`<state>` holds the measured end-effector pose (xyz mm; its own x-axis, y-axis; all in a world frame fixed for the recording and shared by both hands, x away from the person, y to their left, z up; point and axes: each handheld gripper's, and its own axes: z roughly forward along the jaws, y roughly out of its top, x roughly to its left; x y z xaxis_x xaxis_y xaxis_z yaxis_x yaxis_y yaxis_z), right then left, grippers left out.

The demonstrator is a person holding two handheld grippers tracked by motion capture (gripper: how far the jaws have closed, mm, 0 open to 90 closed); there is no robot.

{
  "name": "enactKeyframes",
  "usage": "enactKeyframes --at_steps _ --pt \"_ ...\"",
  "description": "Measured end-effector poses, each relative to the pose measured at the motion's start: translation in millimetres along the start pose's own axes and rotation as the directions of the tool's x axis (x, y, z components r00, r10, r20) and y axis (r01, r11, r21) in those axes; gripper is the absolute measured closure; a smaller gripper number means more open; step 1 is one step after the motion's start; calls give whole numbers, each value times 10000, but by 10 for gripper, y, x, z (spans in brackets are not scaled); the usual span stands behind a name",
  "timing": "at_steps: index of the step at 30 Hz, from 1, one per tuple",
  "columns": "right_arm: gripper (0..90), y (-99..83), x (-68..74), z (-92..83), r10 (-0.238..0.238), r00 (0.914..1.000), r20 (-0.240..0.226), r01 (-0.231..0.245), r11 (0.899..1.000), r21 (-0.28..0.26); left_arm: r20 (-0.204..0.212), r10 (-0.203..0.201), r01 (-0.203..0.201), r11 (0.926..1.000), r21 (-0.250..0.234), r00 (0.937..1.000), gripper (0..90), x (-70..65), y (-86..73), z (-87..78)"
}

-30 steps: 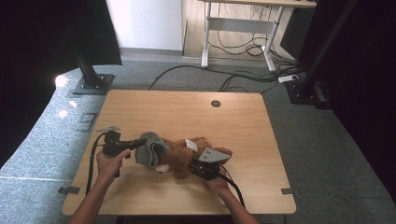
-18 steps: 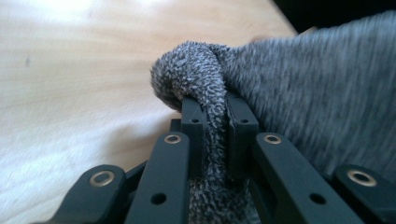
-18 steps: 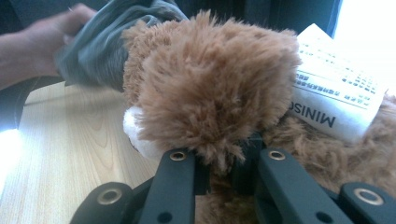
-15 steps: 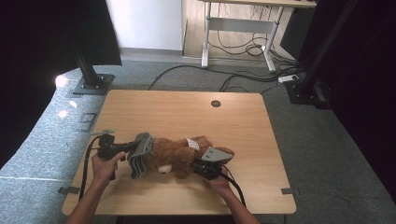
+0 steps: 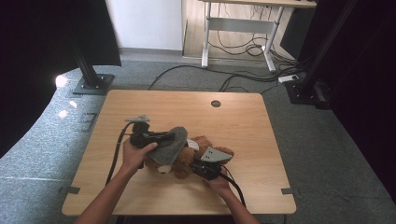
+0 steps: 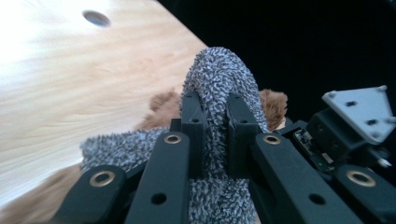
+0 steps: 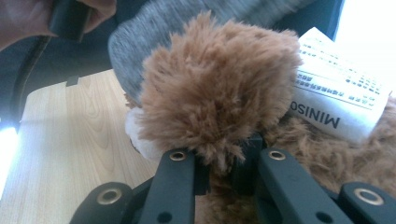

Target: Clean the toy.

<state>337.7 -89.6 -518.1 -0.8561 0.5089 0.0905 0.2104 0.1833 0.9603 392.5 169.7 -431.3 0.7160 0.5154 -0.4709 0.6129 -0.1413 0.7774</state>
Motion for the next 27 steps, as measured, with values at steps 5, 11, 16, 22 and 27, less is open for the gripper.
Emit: enactKeyframes --at_steps 5,11,16,22,27 --pt "808 -1 10 0 -59 9999 83 59 10000 56 -772 598 -538 9956 771 9952 801 -96 -19 222" --pt "809 -6 42 8 -295 9995 146 294 9995 105 -990 197 -142 9983 559 9949 804 42 -178 23" --pt "809 -10 47 4 -293 9995 135 292 9996 64 -1392 -76 71 10000 -41 9902 804 157 -274 -258" --pt "807 -5 32 -7 -131 9998 172 131 9999 9 -1799 -889 812 9955 -496 9797 802 390 -365 -555" --pt "805 1 30 -4 -41 9996 262 42 10000 -30 -1845 -1053 956 9936 -609 9772 800 437 -414 -619"
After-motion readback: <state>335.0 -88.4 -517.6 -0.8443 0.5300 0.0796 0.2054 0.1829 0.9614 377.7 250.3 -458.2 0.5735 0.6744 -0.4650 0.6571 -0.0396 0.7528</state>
